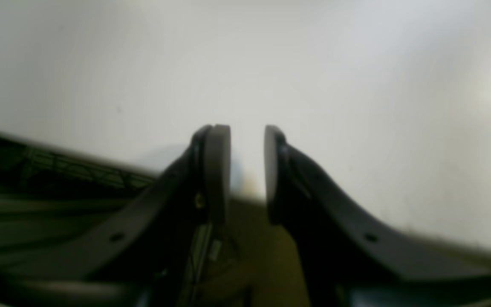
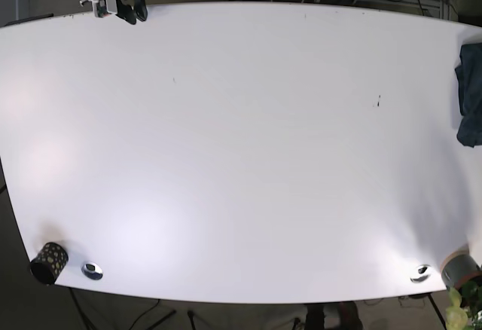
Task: Fold the T-shirt properly
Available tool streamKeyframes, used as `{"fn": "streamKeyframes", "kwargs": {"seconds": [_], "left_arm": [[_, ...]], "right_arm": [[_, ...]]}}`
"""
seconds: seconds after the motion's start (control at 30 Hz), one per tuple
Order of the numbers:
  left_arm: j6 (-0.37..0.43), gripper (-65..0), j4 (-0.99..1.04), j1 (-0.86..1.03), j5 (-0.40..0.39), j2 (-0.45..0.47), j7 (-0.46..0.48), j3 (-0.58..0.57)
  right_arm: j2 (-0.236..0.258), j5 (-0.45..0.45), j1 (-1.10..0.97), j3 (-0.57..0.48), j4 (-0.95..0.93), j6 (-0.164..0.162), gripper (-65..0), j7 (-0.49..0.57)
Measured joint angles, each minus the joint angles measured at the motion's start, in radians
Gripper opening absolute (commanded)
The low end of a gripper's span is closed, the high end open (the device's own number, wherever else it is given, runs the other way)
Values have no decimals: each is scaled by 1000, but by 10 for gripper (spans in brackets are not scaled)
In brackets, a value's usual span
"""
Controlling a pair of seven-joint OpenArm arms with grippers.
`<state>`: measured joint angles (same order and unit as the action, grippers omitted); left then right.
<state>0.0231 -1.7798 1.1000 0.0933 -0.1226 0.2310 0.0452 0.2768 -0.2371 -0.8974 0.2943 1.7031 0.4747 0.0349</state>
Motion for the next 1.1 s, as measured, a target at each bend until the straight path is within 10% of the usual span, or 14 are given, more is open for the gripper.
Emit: {"fn": "streamKeyframes", "kwargs": {"seconds": [0.5, 1.1], "left_arm": [[6, -229, 162, 44, -4, 1, -21, -16], [6, -232, 691, -282, -4, 7, -27, -11]], "right_arm": [[-13, -3, -160, -8, -67, 76, -525, -8], [39, 5, 79, -192, -542, 55, -526, -13]]}}
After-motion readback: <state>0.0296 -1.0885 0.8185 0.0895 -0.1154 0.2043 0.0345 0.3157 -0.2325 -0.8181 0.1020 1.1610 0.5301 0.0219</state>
